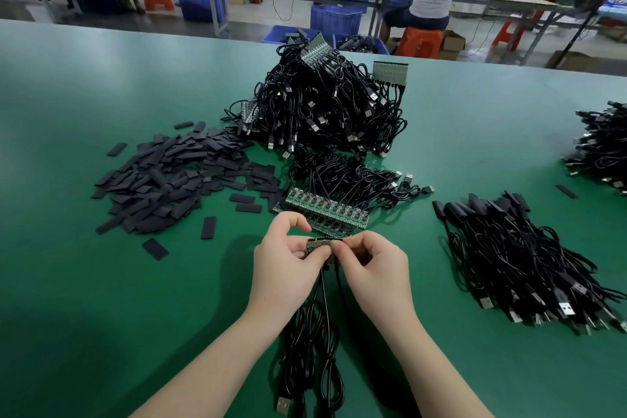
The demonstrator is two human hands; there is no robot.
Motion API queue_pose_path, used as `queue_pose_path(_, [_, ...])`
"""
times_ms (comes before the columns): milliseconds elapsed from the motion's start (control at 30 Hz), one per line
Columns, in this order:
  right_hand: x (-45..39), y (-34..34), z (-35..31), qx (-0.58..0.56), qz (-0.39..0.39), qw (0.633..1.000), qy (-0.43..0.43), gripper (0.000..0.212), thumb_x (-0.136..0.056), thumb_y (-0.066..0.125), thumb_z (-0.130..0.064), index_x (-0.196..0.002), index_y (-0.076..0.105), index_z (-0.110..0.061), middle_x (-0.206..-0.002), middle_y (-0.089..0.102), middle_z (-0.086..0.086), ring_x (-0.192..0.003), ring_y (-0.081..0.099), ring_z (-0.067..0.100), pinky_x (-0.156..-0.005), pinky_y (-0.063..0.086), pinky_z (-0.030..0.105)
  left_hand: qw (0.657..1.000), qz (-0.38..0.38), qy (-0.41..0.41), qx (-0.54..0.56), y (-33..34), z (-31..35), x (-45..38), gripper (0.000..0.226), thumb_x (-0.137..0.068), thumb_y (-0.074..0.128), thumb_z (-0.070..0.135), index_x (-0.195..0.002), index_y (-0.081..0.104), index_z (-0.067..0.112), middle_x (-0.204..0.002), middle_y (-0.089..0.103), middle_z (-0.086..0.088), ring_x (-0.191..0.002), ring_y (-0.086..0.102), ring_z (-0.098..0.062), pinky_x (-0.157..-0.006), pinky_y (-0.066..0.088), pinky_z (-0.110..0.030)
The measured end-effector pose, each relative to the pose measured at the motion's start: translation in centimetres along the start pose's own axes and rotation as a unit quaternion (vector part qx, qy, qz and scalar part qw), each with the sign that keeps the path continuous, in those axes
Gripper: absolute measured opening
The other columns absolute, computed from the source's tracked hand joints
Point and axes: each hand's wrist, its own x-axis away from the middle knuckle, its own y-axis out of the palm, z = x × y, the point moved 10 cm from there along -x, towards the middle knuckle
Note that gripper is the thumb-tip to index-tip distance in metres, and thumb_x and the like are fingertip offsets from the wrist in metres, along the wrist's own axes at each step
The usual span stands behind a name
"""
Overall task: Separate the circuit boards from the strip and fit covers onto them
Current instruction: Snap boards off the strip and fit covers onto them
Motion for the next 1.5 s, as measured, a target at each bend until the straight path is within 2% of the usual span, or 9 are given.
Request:
queue_pose_path(67, [0.1,0.0,0.0,0.005,0.003,1.000,-0.003,0.019,-0.084,0.077,-0.016,-0.068,0.068,-0.017,-0.063,0.065,-0.012,-0.057,0.055,0.000,-0.056,0.041,0.010,1.000,-0.003,-0.006,-0.002,0.0,-0.2,-0.2,0.044,-0.079,0.077,0.011,-0.084,0.044,0.039,-0.071,0.074,0.006,-0.057,0.063,-0.028,-0.056,0.052,-0.039])
queue_pose_path(267, [0.0,-0.1,-0.1,-0.032,0.002,0.999,-0.002,0.020,-0.086,0.075,-0.015,-0.074,0.067,-0.030,-0.073,0.068,-0.021,-0.067,0.061,-0.003,-0.063,0.043,0.007,0.998,-0.028,-0.006,0.048,0.4,-0.5,-0.6,0.036,-0.080,0.077,0.011,-0.091,0.053,0.035,-0.081,0.076,0.006,-0.075,0.073,-0.011,-0.068,0.054,-0.017])
queue_pose_path(533, [-0.4,0.5,1.1,-0.077,-0.047,0.994,0.057,0.014,-0.087,0.075,-0.023,-0.081,0.073,-0.035,-0.079,0.073,-0.019,-0.072,0.066,-0.003,-0.067,0.049,0.010,0.993,-0.064,-0.038,0.095,0.8,-1.4,-1.0,0.032,-0.082,0.076,0.010,-0.103,0.055,0.022,-0.083,0.076,0.001,-0.077,0.073,-0.015,-0.068,0.052,-0.015])
queue_pose_path(667, [-0.5,0.4,1.9,-0.114,-0.057,0.987,0.094,0.009,-0.087,0.075,-0.025,-0.081,0.077,-0.032,-0.078,0.075,-0.012,-0.071,0.066,0.000,-0.071,0.054,0.023,0.989,-0.082,-0.052,0.108,1.0,-1.6,-1.0,0.031,-0.084,0.075,0.014,-0.107,0.057,0.025,-0.086,0.076,0.001,-0.081,0.073,-0.014,-0.071,0.053,-0.017])
queue_pose_path(800, [-0.6,-0.1,2.2,-0.162,-0.054,0.979,0.111,0.017,-0.089,0.073,-0.023,-0.081,0.077,-0.037,-0.066,0.069,-0.010,-0.061,0.058,0.002,-0.067,0.054,0.027,0.997,-0.061,-0.032,0.039,0.4,-1.8,-1.3,0.028,-0.084,0.075,0.016,-0.102,0.061,0.033,-0.099,0.073,0.015,-0.091,0.070,-0.008,-0.086,0.053,-0.026])
queue_pose_path(933, [-0.7,0.0,2.4,-0.175,-0.063,0.976,0.113,0.018,-0.089,0.073,-0.022,-0.083,0.077,-0.039,-0.064,0.066,-0.011,-0.061,0.057,0.002,-0.063,0.054,0.024,0.987,-0.062,0.056,-0.134,0.6,-0.2,-1.1,0.018,-0.088,0.067,0.036,-0.099,0.063,0.049,-0.110,0.058,0.032,-0.108,0.047,0.019,-0.088,0.033,-0.002])
queue_pose_path(1167, [-0.6,0.4,1.3,-0.153,-0.086,0.982,0.075,0.022,-0.087,0.074,-0.019,-0.083,0.078,-0.040,-0.080,0.076,-0.006,-0.074,0.068,0.008,-0.073,0.058,0.031,0.986,-0.048,0.099,-0.124,0.6,1.0,-0.8,0.024,-0.080,0.078,0.029,-0.083,0.065,0.049,-0.101,0.062,0.031,-0.103,0.052,0.019,-0.084,0.033,0.004])
queue_pose_path(1333, [-0.7,-0.5,0.7,-0.099,-0.050,0.993,0.032,0.018,-0.080,0.081,-0.020,-0.074,0.076,-0.036,-0.076,0.075,-0.012,-0.070,0.067,0.001,-0.066,0.051,0.013,0.989,-0.063,0.084,-0.103,0.8,0.8,-0.9,0.027,-0.079,0.077,0.023,-0.085,0.068,0.048,-0.088,0.067,0.032,-0.092,0.061,0.011,-0.078,0.041,-0.002])
queue_pose_path(1500, [-0.6,-0.1,0.3,-0.102,-0.054,0.993,0.019,0.019,-0.080,0.081,-0.016,-0.077,0.076,-0.034,-0.078,0.075,-0.014,-0.075,0.069,0.002,-0.068,0.050,0.011,0.993,-0.056,0.062,-0.083,0.8,0.1,-0.9,0.020,-0.079,0.078,0.024,-0.081,0.069,0.041,-0.082,0.069,0.028,-0.084,0.064,0.008,-0.071,0.043,-0.003])
